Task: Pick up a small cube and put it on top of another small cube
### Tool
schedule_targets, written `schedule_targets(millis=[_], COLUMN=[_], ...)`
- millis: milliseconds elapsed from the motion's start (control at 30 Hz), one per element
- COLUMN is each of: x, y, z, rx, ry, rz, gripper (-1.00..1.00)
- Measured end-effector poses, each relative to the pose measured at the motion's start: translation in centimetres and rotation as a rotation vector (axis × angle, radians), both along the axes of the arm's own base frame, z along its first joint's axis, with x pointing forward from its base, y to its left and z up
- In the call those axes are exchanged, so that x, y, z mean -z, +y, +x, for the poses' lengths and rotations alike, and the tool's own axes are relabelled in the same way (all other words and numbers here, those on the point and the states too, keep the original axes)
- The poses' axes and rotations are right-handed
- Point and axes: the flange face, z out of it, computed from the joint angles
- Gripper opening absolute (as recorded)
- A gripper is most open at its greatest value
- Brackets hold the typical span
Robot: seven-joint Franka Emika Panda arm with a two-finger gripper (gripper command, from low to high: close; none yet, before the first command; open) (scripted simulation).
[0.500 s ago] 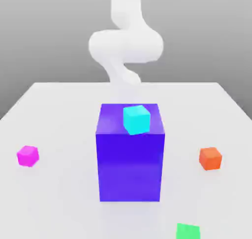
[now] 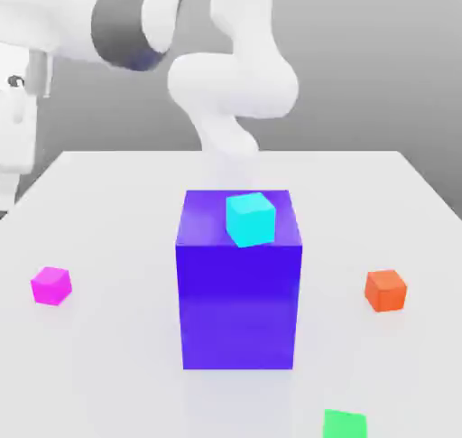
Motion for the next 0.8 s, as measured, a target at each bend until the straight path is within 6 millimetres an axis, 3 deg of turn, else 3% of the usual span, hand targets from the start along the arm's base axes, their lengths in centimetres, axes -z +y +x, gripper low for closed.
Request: schedule_targets(millis=[133,233,467,500,700,800], x=[7.9,13.2,20.6,21.2,21.4,19.6], y=[-3.7,-4.7,-4.2,-4.2,-4.1,-4.3], z=[-6.9,-12.8,-13.5,-13.6,-13.6,-13.5], rx=[0.296,0.517,0.554,0.555,0.555,0.554], ry=[0.079,0.134,0.155,0.155,0.154,0.154], rz=[0.102,0.177,0.195,0.195,0.195,0.194], gripper=[0.0,0.0,0.0,-1.0,-1.0,-1.0])
